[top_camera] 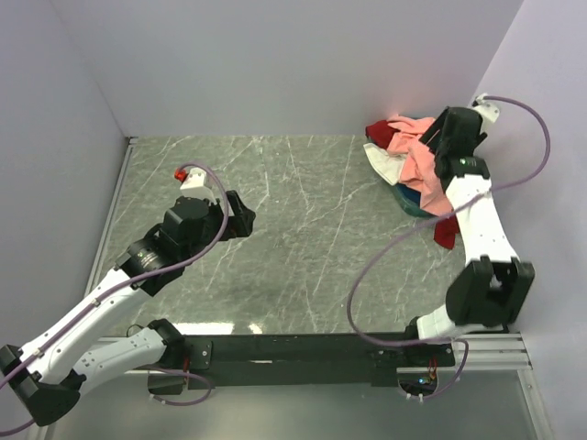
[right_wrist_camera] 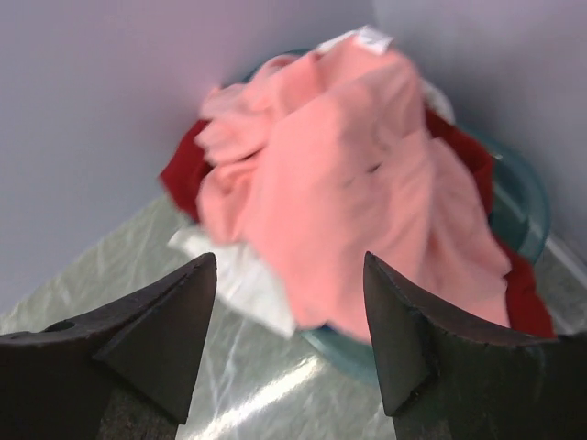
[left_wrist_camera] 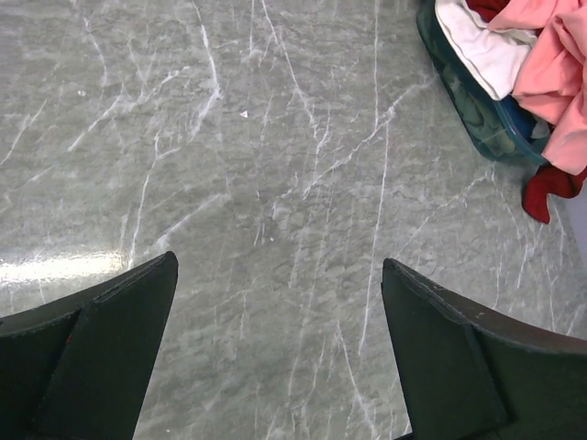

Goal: Fold and stack the t-shirts
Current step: Grab the tshirt from the pile

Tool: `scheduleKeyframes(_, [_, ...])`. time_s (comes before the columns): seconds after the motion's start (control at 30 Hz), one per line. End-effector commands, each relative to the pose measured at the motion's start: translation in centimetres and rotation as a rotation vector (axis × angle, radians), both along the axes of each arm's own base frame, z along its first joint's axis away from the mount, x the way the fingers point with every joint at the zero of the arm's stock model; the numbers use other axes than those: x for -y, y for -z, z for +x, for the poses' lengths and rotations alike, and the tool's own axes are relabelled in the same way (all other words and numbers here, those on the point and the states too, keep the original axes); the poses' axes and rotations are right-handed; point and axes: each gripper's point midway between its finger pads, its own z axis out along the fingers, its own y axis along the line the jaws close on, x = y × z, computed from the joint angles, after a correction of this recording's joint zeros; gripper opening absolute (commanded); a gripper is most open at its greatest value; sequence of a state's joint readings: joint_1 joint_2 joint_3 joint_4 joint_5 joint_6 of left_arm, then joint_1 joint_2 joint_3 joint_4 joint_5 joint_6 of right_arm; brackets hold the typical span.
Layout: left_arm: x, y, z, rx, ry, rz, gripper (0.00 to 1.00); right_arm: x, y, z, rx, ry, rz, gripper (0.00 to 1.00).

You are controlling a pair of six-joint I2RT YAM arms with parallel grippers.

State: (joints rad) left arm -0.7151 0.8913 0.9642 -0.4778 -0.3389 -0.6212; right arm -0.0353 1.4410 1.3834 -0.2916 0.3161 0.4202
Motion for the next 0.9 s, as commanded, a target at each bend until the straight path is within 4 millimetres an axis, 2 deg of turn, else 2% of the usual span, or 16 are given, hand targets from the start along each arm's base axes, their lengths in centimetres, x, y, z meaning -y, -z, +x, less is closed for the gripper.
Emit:
scheduleKeyframes(0.0, [-0.8, -2.6, -0.2, 0.059, -0.014, -0.015, 0.99, 2.0, -0.4, 2.5, -0.004, 0.029, 0.013, 0.71])
scheduleKeyframes(0.07, [-1.0, -2.6, -0.1, 0.061, -0.02, -0.009, 0.99, 3.1, 1.6, 3.9, -0.058, 0.068, 0.0, 0.72])
scheduleKeyframes(0.1, [-1.0, -2.5, 0.0, 0.061, -0.023, -0.002, 1.0, 3.4, 1.0, 4.6, -0.049, 0.079, -0.004, 0.72])
scheduleKeyframes(0.13, [-1.0, -2.4, 0.0, 0.058, -0.022, 0.002, 0.99, 3.5, 2.9, 5.6, -0.092, 0.08, -0.002, 0.72])
scheduleKeyframes(0.17, [-1.0, -2.4, 0.1, 0.059, -0.023, 0.005, 0.99, 3.5, 2.9, 6.0, -0.103, 0.081, 0.004, 0.73])
scheduleKeyframes(0.23, [-1.0, -2.4, 0.2, 0.057, -0.026, 0.008, 0.99, 3.3, 5.0, 6.8, -0.152, 0.069, 0.018, 0.73])
scheduleKeyframes(0.3, [-0.9, -2.5, 0.2, 0.058, -0.023, 0.003, 0.99, 3.2, 6.1, 6.8, -0.166, 0.072, 0.031, 0.69])
scheduleKeyframes(0.33, [-0.9, -2.5, 0.2, 0.06, -0.023, 0.003, 0.99, 3.2, 6.2, 6.8, -0.165, 0.068, 0.034, 0.65])
scheduleKeyframes(0.43, [-0.9, -2.5, 0.3, 0.06, -0.026, 0.004, 0.99, 2.8, 6.1, 6.7, -0.154, 0.056, 0.043, 0.43])
scheduleKeyframes(0.47, [-1.0, -2.4, 0.4, 0.06, -0.027, 0.004, 0.99, 2.7, 6.0, 6.5, -0.155, 0.052, 0.046, 0.27])
scheduleKeyframes(0.53, [-1.0, -2.4, 0.4, 0.06, -0.028, 0.003, 0.99, 2.6, 4.7, 6.1, -0.131, 0.05, 0.041, 0.14])
scheduleKeyframes(0.57, [-0.9, -2.5, 0.4, 0.061, -0.027, 0.0, 0.99, 2.6, 4.3, 5.8, -0.128, 0.055, 0.04, 0.0])
scheduleKeyframes(0.7, [-0.9, -2.5, 0.5, 0.063, -0.03, -0.003, 0.99, 1.5, 0.2, 4.4, -0.049, 0.037, 0.017, 0.0])
scheduleKeyframes(0.8, [-0.9, -2.7, 0.6, 0.063, -0.033, -0.013, 0.99, -0.3, -3.8, 2.9, 0.023, 0.005, -0.002, 0.0])
scheduleKeyframes(0.83, [-0.9, -2.7, 0.6, 0.063, -0.035, -0.015, 0.99, -0.7, -5.9, 1.8, 0.066, 0.009, -0.012, 0.0])
scheduleKeyframes(0.87, [-0.9, -2.8, 0.6, 0.064, -0.036, -0.017, 0.99, -2.1, -7.0, 1.4, 0.093, -0.018, -0.016, 0.0])
